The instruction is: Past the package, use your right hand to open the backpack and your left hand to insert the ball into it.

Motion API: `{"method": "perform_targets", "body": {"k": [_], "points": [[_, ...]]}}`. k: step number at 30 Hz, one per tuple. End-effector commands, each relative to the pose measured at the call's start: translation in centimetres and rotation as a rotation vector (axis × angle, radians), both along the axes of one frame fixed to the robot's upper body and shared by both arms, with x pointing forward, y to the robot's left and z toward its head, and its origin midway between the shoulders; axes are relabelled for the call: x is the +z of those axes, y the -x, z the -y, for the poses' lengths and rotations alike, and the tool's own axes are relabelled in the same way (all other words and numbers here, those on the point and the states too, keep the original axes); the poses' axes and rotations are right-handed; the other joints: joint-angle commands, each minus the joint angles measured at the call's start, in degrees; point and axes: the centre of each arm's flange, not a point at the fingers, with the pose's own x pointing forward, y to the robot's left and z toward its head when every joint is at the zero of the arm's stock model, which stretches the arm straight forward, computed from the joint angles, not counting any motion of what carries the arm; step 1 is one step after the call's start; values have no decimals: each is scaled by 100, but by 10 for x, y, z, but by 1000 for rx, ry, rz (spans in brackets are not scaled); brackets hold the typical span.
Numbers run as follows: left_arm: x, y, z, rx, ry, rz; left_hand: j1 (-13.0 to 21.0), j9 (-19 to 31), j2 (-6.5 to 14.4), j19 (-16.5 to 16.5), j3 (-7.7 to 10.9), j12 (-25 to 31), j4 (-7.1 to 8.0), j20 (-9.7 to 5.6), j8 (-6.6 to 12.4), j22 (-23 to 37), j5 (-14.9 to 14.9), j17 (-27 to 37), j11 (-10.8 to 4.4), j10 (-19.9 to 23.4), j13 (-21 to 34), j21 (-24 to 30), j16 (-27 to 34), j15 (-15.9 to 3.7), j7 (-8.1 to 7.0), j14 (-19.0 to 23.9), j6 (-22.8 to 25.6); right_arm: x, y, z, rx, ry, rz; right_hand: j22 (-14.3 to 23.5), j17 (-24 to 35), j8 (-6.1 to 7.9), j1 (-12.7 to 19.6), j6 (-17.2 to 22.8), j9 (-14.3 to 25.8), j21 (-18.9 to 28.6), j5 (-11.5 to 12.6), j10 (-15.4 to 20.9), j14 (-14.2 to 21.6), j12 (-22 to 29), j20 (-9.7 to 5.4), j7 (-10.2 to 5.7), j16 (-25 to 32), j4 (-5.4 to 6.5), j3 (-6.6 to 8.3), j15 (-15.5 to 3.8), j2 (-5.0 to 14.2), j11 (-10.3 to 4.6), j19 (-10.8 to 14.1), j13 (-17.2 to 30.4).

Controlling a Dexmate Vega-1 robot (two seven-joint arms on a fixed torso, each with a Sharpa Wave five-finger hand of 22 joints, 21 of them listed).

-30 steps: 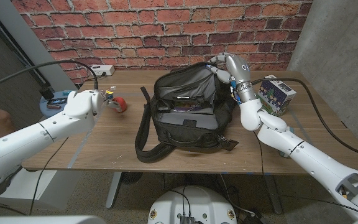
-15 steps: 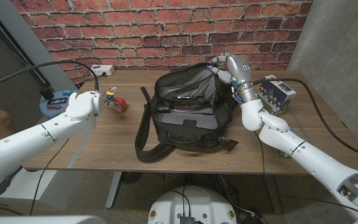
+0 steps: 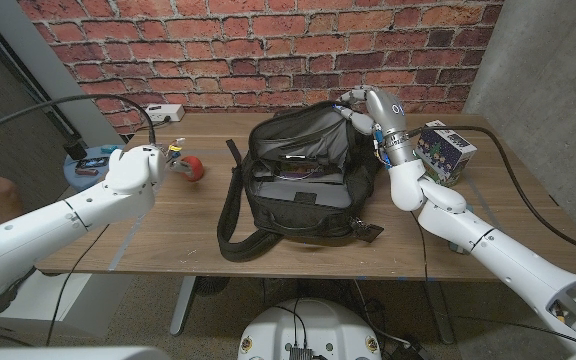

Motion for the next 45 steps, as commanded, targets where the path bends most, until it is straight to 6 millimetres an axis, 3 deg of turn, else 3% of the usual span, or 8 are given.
{"method": "perform_targets", "body": {"k": [1, 17, 25, 30, 36, 38, 45], "points": [[5, -2, -8, 35, 25, 21, 28, 11, -24, 88, -18, 45, -9, -28, 71, 11, -18, 19, -30, 73, 8, 38, 41, -19, 138, 88, 74, -1, 3, 2, -8, 0, -8, 19, 11, 23, 58, 30, 10, 18, 39, 45, 51, 11, -587, -49, -9, 8, -28, -700, 84, 5, -11, 17], [6, -27, -12, 27, 28, 46, 51, 6, -24, 93, -22, 19, -18, -46, 84, 10, -18, 18, -95, 32, 1, 33, 34, -74, 24, 124, 125, -2, -1, 2, -24, -15, -17, 20, 23, 24, 68, 38, 9, 21, 42, 44, 59, -3, -576, -56, -27, 8, -45, -700, 87, 4, -9, 14], [9, -41, -7, -3, 23, 53, 74, 8, -27, 117, -27, 5, -24, -62, 176, 9, -22, 19, -72, 4, 1, 36, 25, -67, -33, 148, 424, -3, -2, 2, -39, -28, -24, 20, 25, 21, 65, 36, 10, 23, 43, 46, 57, -7, -574, -62, -40, 13, -56, -701, 88, 3, -8, 14], [10, -49, -5, -15, 28, 41, 65, 12, -39, 93, -50, 1, -14, -37, 102, 10, -27, 24, 162, -28, 20, 20, 10, 2, -232, 136, 319, -4, -4, 1, -43, -32, -28, 20, 30, 19, 61, 30, 10, 20, 44, 43, 60, -9, -578, -55, -44, 18, -61, -699, 93, 3, -17, 18], [13, -56, -5, -26, 25, 28, 57, 16, -42, 90, -65, 21, -6, 2, 81, 11, -31, 27, 234, -3, 41, 15, 13, 54, -470, 156, 287, -6, -6, 0, -43, -32, -33, 19, 41, 21, 65, 39, 11, 22, 45, 41, 65, -14, -573, -57, -48, 19, -68, -698, 97, 3, -14, 19], [14, -59, -5, -22, 28, 27, 53, 18, -43, 98, -73, 27, -2, 18, 67, 12, -32, 29, 250, 0, 51, 17, 13, 63, -620, 160, 249, -7, -6, -1, -47, -39, -34, 20, 44, 20, 78, 40, 11, 21, 46, 43, 61, -14, -573, -56, -52, 11, -68, -704, 94, 3, -17, 20], [14, -68, -1, -44, 13, 25, 60, 22, -39, 194, -78, 95, -4, 21, 112, 15, -30, 31, 210, 149, 70, 53, 54, 28, -567, 291, 368, -9, -3, 0, -58, -48, -34, 20, 48, 16, 80, 33, 11, 22, 47, 46, 69, -16, -571, -47, -54, 13, -76, -699, 95, 3, -16, 22]]}}
